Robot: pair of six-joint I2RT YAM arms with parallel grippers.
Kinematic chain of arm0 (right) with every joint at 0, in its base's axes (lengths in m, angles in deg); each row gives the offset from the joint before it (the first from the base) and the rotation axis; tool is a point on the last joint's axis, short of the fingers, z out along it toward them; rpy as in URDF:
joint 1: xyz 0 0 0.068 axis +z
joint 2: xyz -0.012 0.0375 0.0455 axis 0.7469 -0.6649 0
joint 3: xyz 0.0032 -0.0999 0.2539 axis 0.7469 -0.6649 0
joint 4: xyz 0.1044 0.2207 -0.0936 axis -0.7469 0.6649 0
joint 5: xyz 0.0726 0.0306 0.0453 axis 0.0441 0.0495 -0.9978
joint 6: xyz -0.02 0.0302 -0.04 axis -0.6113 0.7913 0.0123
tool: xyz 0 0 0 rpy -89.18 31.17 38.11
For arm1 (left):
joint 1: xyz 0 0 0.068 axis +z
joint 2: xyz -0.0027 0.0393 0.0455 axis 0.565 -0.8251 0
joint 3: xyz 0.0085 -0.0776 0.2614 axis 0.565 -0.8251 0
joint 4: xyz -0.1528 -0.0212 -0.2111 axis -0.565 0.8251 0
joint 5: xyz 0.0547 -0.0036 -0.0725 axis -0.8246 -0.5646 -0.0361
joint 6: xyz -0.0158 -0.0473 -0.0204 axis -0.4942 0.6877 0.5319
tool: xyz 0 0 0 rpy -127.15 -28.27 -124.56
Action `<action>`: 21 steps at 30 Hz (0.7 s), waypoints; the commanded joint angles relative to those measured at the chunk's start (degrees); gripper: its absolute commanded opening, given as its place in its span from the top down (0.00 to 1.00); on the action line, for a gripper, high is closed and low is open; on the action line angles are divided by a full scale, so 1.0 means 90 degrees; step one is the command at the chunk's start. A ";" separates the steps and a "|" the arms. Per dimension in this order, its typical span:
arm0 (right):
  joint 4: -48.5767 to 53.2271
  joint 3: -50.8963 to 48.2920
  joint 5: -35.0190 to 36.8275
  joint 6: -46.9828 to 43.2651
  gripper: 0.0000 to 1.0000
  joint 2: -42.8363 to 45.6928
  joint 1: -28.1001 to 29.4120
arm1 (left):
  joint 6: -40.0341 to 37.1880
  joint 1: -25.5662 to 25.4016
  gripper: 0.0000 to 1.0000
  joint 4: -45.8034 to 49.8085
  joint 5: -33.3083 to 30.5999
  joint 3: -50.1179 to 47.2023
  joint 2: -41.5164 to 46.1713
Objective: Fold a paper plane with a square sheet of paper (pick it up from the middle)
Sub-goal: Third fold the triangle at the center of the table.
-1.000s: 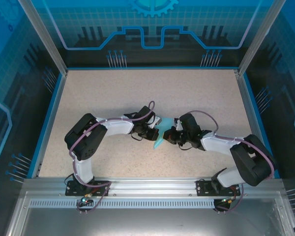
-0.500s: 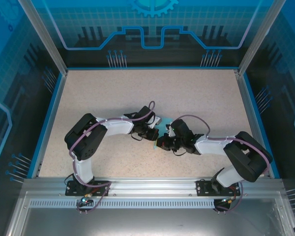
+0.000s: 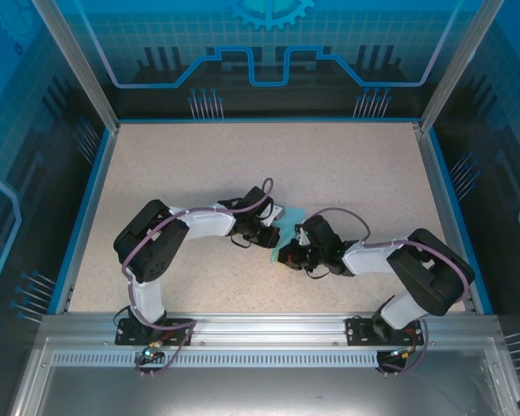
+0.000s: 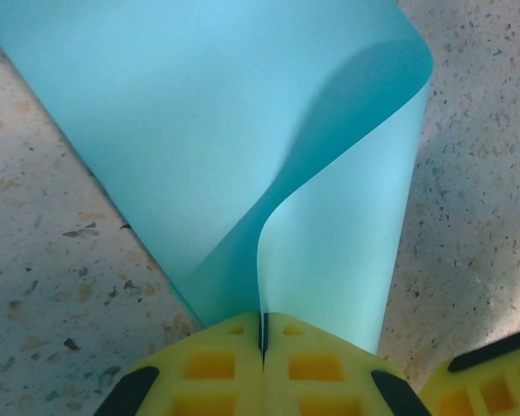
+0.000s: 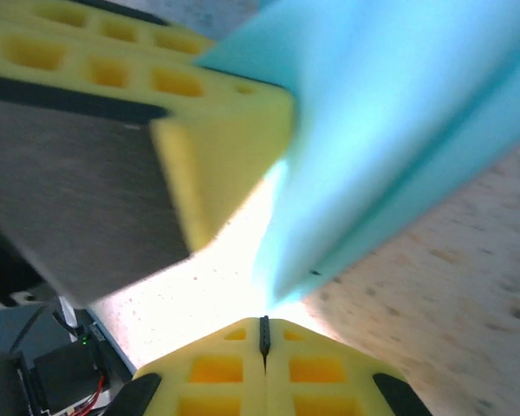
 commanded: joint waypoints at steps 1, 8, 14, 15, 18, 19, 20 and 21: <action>0.0650 0.0094 0.0114 -0.0419 1.00 0.0525 -0.0420 | -0.0170 0.0069 1.00 0.0229 0.0047 0.0013 -0.0082; 0.1680 0.0848 -0.0003 -0.1177 1.00 0.0268 -0.1589 | -0.0097 0.0075 1.00 0.0140 0.0126 -0.0037 -0.0112; 0.2505 0.2185 -0.0567 -0.2129 1.00 -0.0994 -0.1808 | -0.0161 0.0081 1.00 0.0216 0.0130 -0.0003 -0.0101; 0.2822 0.2432 -0.0526 -0.2334 1.00 -0.1190 -0.1817 | -0.0163 0.0077 1.00 0.0234 0.0147 0.0026 -0.0113; 0.3575 0.3175 -0.0540 -0.2816 1.00 -0.1717 -0.1861 | -0.0205 0.0081 1.00 0.0264 0.0181 0.0077 -0.0149; 0.3693 0.3268 -0.0354 -0.2891 1.00 -0.1778 -0.1847 | -0.0219 0.0080 1.00 0.0300 0.0167 0.0099 -0.0161; 0.3829 0.3385 -0.0240 -0.2989 0.99 -0.1850 -0.1842 | -0.0234 0.0077 1.00 0.0306 0.0146 0.0095 -0.0153; 0.4008 0.3520 -0.0257 -0.3110 0.98 -0.1973 -0.1859 | -0.0229 0.0084 1.00 0.0305 0.0137 0.0091 -0.0145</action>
